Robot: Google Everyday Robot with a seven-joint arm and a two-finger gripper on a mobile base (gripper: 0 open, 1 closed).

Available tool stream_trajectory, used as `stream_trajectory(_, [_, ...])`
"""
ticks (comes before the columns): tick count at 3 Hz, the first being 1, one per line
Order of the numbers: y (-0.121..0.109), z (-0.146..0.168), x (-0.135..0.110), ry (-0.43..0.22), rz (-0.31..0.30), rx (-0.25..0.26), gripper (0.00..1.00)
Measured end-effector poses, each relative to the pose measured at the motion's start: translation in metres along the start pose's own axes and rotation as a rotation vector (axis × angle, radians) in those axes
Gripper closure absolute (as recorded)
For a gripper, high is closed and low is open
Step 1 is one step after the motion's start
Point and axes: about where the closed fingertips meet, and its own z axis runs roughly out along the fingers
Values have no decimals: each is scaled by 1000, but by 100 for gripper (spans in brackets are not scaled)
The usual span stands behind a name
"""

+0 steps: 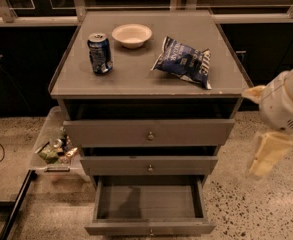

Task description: Close bottom drawer

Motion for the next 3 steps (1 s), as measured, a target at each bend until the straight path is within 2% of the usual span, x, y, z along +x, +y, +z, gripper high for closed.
stream_trajectory(1, [17, 40, 14, -31, -23, -16, 0])
stream_trajectory(3, [20, 46, 15, -32, -29, -13, 0])
